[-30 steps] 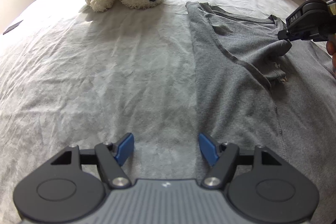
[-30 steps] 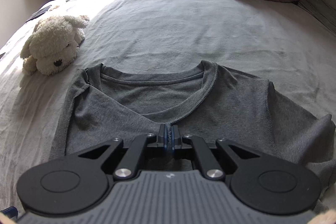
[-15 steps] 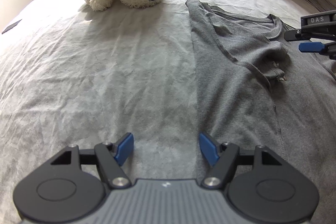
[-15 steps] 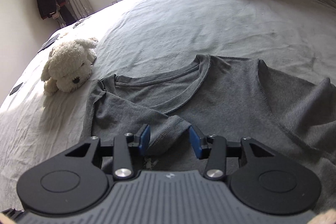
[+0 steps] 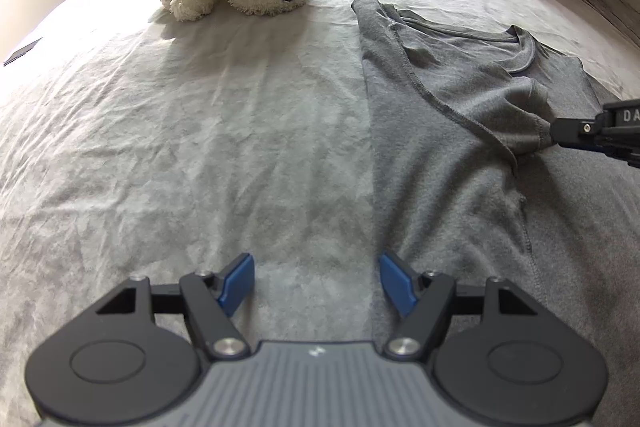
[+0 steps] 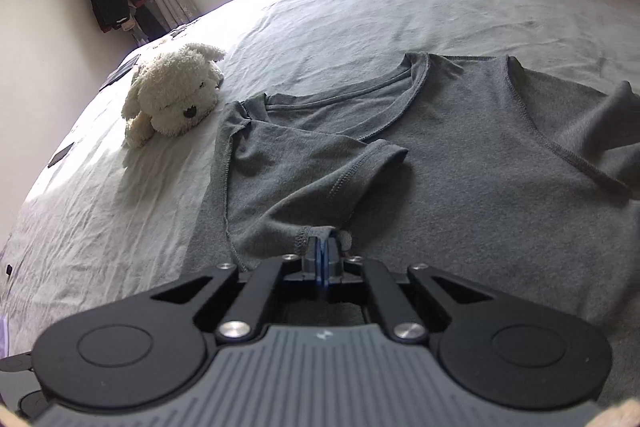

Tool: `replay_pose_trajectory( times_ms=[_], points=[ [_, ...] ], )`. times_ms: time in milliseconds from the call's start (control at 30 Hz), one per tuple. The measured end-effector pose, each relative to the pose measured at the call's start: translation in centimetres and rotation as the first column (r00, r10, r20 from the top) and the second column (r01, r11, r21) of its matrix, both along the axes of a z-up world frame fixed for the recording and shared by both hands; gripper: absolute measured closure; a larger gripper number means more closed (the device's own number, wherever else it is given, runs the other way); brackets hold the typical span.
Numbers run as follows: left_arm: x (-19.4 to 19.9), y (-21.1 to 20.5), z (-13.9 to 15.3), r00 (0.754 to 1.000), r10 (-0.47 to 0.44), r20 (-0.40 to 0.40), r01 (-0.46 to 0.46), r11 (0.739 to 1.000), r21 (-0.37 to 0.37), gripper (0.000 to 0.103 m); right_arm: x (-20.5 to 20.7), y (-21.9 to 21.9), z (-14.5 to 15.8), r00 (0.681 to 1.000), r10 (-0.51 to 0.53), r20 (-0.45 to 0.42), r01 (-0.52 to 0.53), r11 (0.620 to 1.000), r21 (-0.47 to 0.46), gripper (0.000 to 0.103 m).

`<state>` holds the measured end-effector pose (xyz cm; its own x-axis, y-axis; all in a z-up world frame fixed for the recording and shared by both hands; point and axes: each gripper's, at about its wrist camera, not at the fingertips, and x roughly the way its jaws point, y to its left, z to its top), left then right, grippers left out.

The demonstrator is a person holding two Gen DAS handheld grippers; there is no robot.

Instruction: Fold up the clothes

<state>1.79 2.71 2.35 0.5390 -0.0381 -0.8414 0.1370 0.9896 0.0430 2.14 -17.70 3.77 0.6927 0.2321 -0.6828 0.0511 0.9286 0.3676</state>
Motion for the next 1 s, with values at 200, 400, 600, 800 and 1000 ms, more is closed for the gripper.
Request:
replay_pose_trajectory(
  times_ms=[200, 400, 600, 800, 1000],
  points=[
    [-0.1, -0.2, 0.0, 1.000, -0.003, 0.007, 0.003, 1.000, 0.011, 0.032, 0.1, 0.1, -2.2, 1.000, -0.016, -0.026, 0.015, 1.000, -0.016, 0.097],
    [-0.1, 0.0, 0.3, 1.000, -0.007, -0.024, 0.006, 0.999, -0.042, 0.032, -0.3, -0.7, -1.5, 0.998, 0.030, 0.063, -0.038, 0.992, 0.119, 0.056],
    [-0.7, -0.7, 0.1, 0.998, -0.064, -0.024, 0.062, 0.997, -0.055, 0.031, 1.9, 0.0, -2.5, 1.000, 0.016, 0.001, -0.016, 0.994, 0.110, 0.096],
    [-0.8, -1.2, 0.0, 0.996, -0.093, -0.009, 0.093, 0.996, 0.001, 0.030, -0.7, 0.2, -0.4, 0.999, -0.038, 0.039, 0.034, 0.994, 0.099, 0.096],
    [-1.1, -1.1, 0.0, 0.992, -0.129, 0.010, 0.128, 0.990, 0.052, 0.027, 1.6, -0.1, -3.7, 0.994, -0.072, -0.088, 0.082, 0.989, 0.121, 0.097]
  ],
)
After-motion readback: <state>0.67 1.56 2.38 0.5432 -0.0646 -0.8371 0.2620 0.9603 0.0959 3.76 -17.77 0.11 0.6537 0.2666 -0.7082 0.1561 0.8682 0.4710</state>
